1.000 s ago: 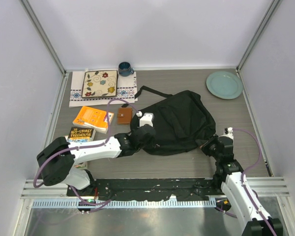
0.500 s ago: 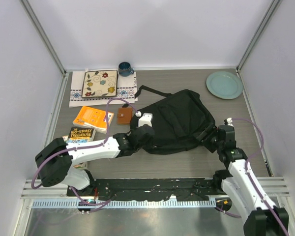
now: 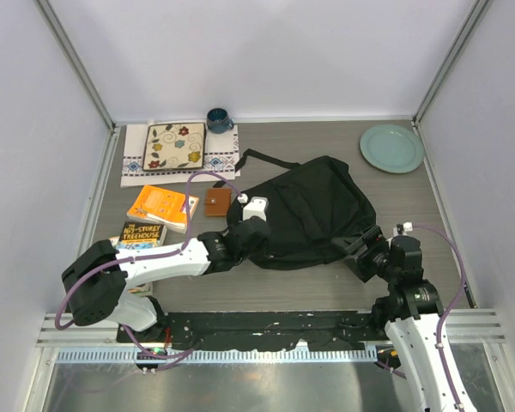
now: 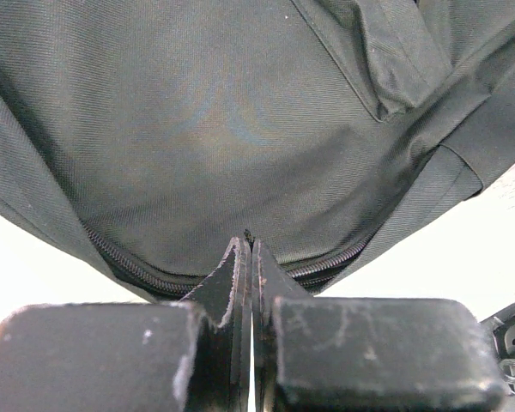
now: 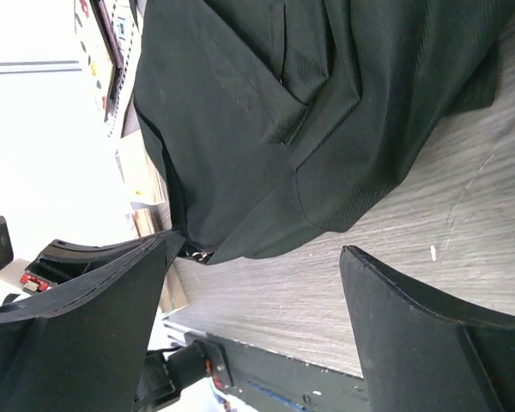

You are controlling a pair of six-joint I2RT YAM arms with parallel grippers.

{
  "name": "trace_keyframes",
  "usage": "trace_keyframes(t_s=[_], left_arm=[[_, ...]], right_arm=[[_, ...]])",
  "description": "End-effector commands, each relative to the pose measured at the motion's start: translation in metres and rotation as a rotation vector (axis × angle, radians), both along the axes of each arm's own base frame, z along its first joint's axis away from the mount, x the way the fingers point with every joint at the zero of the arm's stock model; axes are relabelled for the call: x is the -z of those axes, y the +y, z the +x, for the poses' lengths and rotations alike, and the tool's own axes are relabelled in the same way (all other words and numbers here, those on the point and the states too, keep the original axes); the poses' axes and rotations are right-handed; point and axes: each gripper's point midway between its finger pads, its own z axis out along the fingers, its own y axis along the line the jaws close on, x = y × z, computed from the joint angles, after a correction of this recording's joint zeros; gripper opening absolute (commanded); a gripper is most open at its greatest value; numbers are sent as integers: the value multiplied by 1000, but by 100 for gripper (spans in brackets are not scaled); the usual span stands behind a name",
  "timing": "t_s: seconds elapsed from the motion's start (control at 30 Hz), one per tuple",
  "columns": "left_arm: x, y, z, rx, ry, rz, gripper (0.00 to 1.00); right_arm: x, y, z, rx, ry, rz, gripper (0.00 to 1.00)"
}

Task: Pack the student bag
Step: Unzip the student bag at the center of the board.

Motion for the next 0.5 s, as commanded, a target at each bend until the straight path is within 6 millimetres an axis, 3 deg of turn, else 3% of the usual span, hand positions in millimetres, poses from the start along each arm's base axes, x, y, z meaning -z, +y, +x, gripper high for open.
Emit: trace_keyframes(t_s=[0.0, 0.47], left_arm=[[-24, -20, 9, 18, -34, -78, 0], [-36, -25, -6, 49, 32, -137, 0]], right_arm=[[-20, 14, 0, -12, -2, 134, 87], [-20, 11, 9, 3, 46, 32, 82]])
